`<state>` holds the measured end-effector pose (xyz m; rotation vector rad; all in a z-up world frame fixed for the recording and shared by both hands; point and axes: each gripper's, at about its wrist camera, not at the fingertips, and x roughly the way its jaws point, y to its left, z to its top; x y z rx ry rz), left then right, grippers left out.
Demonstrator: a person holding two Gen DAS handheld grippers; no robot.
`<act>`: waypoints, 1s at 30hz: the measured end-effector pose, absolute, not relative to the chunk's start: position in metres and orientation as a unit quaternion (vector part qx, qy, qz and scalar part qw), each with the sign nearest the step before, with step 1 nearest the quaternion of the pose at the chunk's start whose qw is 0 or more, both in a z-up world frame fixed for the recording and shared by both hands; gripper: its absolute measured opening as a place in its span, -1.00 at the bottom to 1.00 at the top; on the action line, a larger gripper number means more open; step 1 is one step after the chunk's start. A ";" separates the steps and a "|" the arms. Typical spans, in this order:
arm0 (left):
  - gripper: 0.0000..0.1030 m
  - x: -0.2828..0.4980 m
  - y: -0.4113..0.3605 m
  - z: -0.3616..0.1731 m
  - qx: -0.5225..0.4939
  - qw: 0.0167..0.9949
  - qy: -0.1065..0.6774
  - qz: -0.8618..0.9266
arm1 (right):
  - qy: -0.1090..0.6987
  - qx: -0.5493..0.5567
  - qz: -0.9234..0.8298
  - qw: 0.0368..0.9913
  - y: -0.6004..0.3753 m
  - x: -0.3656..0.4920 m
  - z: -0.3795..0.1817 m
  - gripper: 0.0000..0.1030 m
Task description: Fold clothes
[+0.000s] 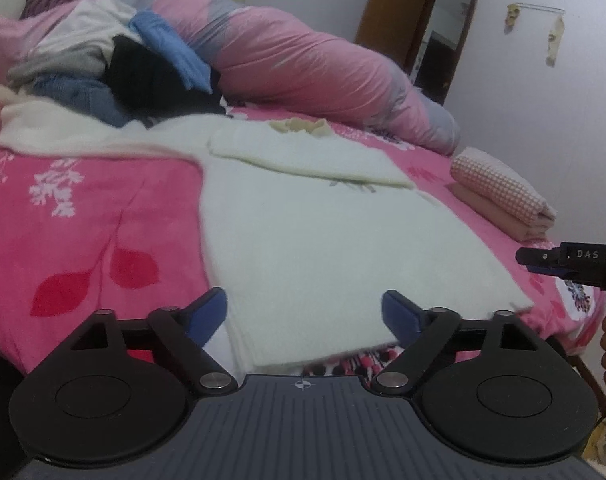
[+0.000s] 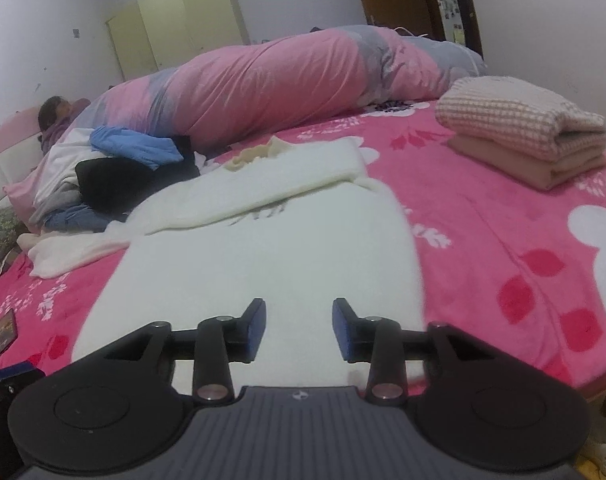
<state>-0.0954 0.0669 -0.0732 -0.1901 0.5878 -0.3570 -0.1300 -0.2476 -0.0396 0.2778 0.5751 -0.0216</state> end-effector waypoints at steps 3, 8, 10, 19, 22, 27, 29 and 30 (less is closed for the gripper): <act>0.87 -0.093 0.070 -0.075 -0.093 0.937 0.292 -0.166 | 0.280 0.132 -0.013 0.951 -0.241 -0.124 -0.038 0.05; 0.95 -0.087 0.076 -0.077 -0.100 0.937 0.299 -0.152 | 0.278 0.128 -0.015 0.952 -0.234 -0.114 -0.035 0.52; 0.97 -0.083 0.079 -0.077 -0.105 0.935 0.306 -0.147 | 0.275 0.128 -0.015 0.953 -0.231 -0.110 -0.034 0.69; 1.00 -0.068 0.087 -0.078 -0.117 0.931 0.321 -0.128 | 0.270 0.127 -0.020 0.954 -0.225 -0.094 -0.028 1.00; 1.00 -0.062 0.089 -0.079 -0.123 0.928 0.328 -0.125 | 0.268 0.130 -0.017 0.954 -0.224 -0.089 -0.027 1.00; 1.00 -0.053 0.095 -0.079 -0.136 0.926 0.327 -0.128 | 0.261 0.128 -0.009 0.957 -0.219 -0.080 -0.024 1.00; 1.00 -0.048 0.099 -0.078 -0.146 0.927 0.323 -0.126 | 0.254 0.118 -0.009 0.960 -0.215 -0.075 -0.022 1.00; 1.00 -0.044 0.102 -0.077 -0.152 0.927 0.321 -0.125 | 0.248 0.112 -0.009 0.962 -0.212 -0.073 -0.020 1.00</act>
